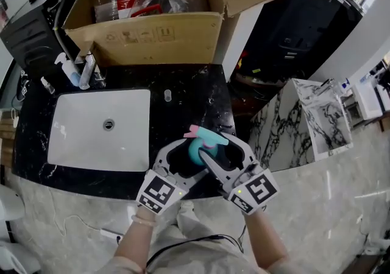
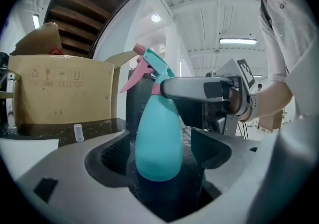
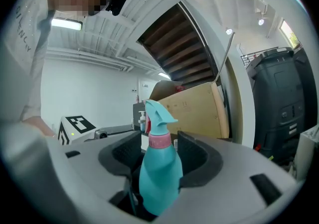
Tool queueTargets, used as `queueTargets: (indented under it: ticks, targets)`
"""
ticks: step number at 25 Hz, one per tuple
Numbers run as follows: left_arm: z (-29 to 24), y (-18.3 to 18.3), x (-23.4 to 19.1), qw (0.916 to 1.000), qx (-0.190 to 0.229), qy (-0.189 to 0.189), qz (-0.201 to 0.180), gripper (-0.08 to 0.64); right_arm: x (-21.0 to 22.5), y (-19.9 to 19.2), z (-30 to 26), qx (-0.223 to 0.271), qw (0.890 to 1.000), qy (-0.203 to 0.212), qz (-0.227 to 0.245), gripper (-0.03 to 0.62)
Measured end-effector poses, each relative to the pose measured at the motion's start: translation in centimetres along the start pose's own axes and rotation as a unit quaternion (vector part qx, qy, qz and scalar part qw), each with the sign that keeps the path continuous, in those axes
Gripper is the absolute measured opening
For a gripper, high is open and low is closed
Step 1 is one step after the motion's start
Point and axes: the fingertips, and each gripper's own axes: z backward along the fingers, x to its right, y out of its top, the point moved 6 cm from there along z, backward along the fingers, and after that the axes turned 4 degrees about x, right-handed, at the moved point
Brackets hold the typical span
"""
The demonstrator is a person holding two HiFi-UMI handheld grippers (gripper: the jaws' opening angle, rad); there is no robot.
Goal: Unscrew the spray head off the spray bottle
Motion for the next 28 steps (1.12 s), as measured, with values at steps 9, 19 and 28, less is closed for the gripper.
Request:
queueTargets:
  ticks: [9, 19, 28]
  targets:
    - [-2.7, -0.6, -0.1, 0.9976, -0.066, -0.014, -0.014, 0.370, -0.2, -0.3, -0.8, -0.009, 0.999, -0.013, 0.032, 0.195]
    - [-3.6, 0.9, -0.7, 0.9984, -0.030, -0.031, -0.036, 0.370, 0.7, -0.3, -0.8, 0.032, 0.999, 0.012, -0.022, 0.170]
    - [-4.1, 1.1, -0.8, 0.9963, -0.040, -0.052, -0.055, 0.368, 0.8, 2.2, -0.5, 0.062, 0.997, 0.036, -0.003, 0.167]
